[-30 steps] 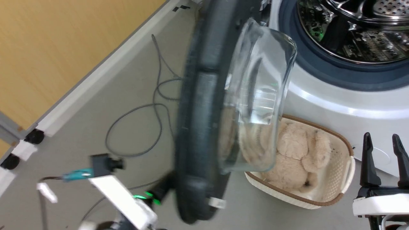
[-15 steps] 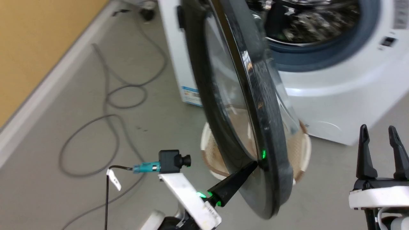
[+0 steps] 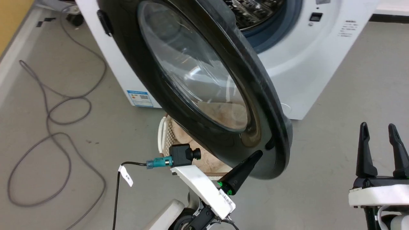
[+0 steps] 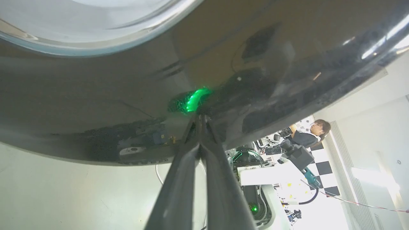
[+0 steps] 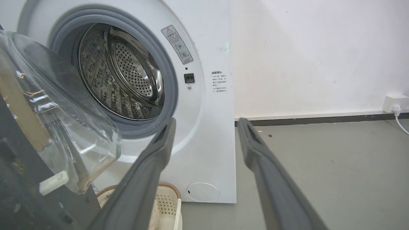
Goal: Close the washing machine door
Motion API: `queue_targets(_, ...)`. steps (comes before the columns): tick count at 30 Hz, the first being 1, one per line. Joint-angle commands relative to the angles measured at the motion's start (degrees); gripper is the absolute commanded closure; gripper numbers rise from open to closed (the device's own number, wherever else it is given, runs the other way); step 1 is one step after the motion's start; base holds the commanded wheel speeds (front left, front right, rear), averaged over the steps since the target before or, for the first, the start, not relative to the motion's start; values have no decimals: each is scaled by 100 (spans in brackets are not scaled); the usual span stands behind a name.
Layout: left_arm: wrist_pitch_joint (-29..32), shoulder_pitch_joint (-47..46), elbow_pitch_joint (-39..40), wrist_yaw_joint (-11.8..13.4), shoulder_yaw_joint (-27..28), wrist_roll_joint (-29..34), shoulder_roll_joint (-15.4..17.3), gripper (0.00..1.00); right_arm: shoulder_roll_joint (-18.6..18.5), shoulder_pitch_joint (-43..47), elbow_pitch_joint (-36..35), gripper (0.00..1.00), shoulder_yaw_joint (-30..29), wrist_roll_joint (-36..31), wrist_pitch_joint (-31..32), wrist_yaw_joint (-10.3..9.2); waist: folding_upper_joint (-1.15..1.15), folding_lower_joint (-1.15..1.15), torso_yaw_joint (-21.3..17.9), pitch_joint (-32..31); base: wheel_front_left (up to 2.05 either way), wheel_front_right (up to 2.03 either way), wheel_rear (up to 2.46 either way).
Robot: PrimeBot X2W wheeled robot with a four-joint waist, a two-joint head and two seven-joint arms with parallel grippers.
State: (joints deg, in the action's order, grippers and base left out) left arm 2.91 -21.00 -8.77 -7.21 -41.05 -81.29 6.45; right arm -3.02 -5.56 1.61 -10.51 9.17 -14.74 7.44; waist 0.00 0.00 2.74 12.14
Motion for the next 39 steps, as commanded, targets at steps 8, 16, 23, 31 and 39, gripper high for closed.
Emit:
queue_targets(8, -624, -205, 119, -27, -166, -1, 391, 100, 14, -36, 46, 0, -10, 137, -26, 5, 0, 0, 13, -112, 0, 0, 0)
queue_targets(16, -1780, -376, -412, 102, 335, 1879, 954, 100, 14, 58, 136, 0, -116, 298, -26, 5, 0, 0, 110, -455, 0, 0, 0)
queue_targets(23, -1788, 27, 167, 757, 2083, 4291, 597, 100, 14, 79, -25, 0, -165, 293, -26, 5, 0, 0, 131, -608, 0, 0, 0)
queue_targets(31, -1789, 781, 823, 1440, 3186, 6558, 343, 0, 14, -122, -492, 0, -273, 276, -26, 5, 0, 0, 184, -770, 0, 0, 0)
queue_targets(39, -1790, 1550, 819, 1694, 3495, 7323, 244, 0, 14, -513, -809, 0, -284, 492, -26, 5, 0, 0, 299, -892, 0, 0, 0)
